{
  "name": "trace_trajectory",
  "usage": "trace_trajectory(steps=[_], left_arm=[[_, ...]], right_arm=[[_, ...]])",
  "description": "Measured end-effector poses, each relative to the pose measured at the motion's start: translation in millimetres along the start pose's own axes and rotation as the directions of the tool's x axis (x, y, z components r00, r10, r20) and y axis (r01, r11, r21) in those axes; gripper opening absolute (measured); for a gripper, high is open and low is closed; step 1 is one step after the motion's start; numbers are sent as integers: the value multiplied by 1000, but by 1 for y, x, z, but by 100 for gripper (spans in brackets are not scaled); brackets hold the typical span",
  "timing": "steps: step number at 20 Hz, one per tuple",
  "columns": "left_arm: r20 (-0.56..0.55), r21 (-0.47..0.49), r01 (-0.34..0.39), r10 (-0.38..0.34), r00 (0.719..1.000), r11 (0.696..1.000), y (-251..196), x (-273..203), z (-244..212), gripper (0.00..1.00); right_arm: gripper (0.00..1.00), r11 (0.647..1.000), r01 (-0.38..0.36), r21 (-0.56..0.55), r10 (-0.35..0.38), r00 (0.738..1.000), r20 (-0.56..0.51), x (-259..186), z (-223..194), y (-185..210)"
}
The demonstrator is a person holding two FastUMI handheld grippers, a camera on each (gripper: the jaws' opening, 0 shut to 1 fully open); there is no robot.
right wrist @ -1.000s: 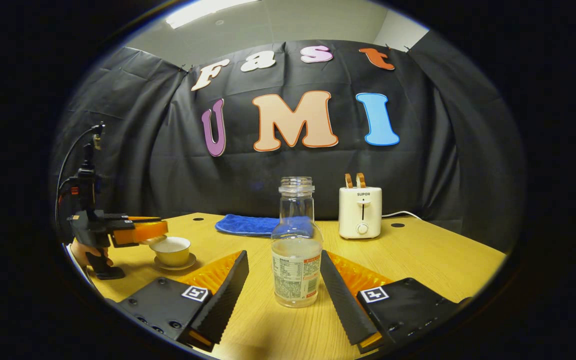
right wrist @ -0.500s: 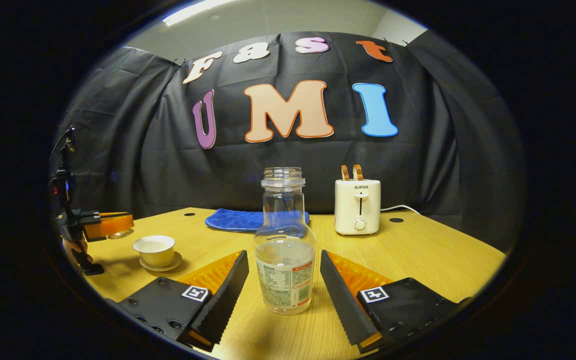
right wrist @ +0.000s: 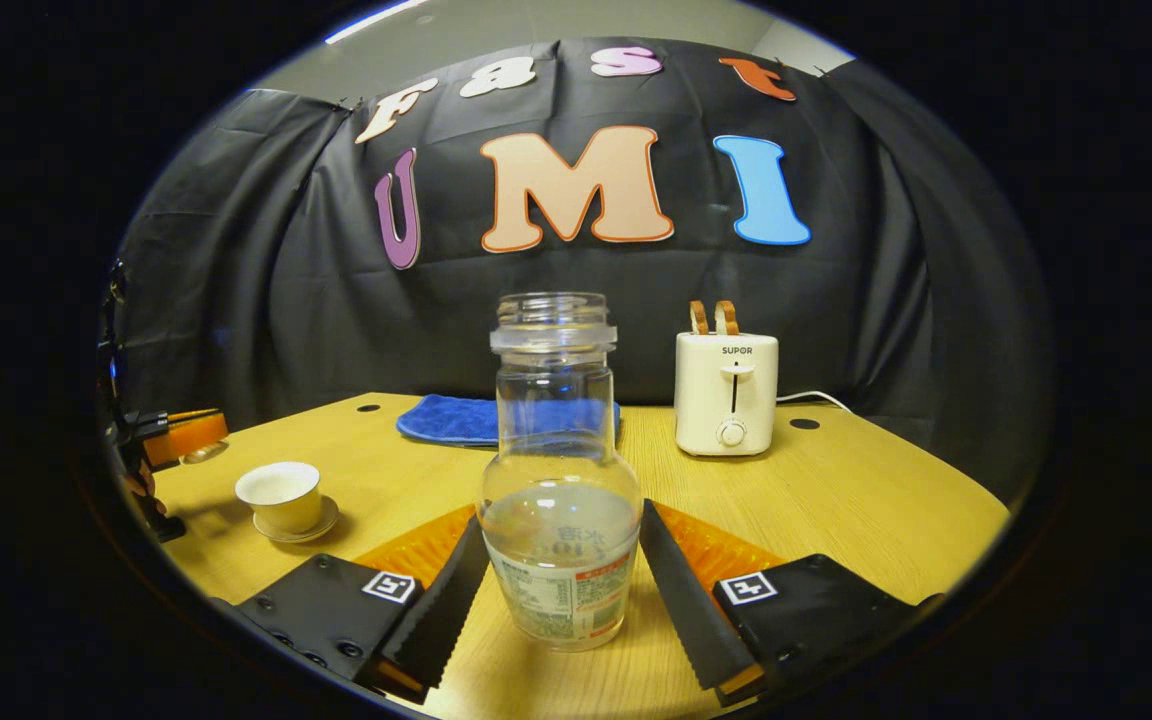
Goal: Open the teacup lid with one hand, grasp the water bottle and pour water into the teacup with the other hand; after pouring, place the water bottle on the coaster and then close the teacup lid.
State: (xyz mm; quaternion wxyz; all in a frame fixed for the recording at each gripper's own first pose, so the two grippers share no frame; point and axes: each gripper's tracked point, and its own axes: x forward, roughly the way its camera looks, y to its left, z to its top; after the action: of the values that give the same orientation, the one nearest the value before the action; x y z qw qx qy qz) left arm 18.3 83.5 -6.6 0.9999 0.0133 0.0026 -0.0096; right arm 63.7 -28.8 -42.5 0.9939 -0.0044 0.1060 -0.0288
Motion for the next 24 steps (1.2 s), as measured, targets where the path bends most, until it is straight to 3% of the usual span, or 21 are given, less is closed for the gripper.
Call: trace_trajectory(steps=[2,4,9,15,17,20,24], left_arm=[[0,0,1,-1,1000,1000,-1,0,0,27],[1,0,4,-4,1000,1000,-1,-1,1,27],[1,0,-4,4,1000,1000,1,-1,-1,28],[-1,-1,-6,6,1000,1000,1,-1,0,27],[-2,-1,-11,11,1000,1000,2,-1,-1,27],[-2,-1,-11,11,1000,1000,2,-1,0,27],[-2,-2,-11,11,1000,1000,2,-1,0,27]], right_arm=[[89,1000,10,-2,-10,1000,-10,5,-4,-1],[81,1000,20,-2,-20,1000,-8,3,1,-2],[82,999,28,-26,-29,1000,-7,5,1,0],[81,975,21,-222,-18,1000,17,2,45,21],[81,933,21,-358,-16,1000,18,1,54,30],[81,829,21,-559,-29,1000,-5,3,46,45],[82,723,-41,-689,-24,996,-84,14,14,73]])
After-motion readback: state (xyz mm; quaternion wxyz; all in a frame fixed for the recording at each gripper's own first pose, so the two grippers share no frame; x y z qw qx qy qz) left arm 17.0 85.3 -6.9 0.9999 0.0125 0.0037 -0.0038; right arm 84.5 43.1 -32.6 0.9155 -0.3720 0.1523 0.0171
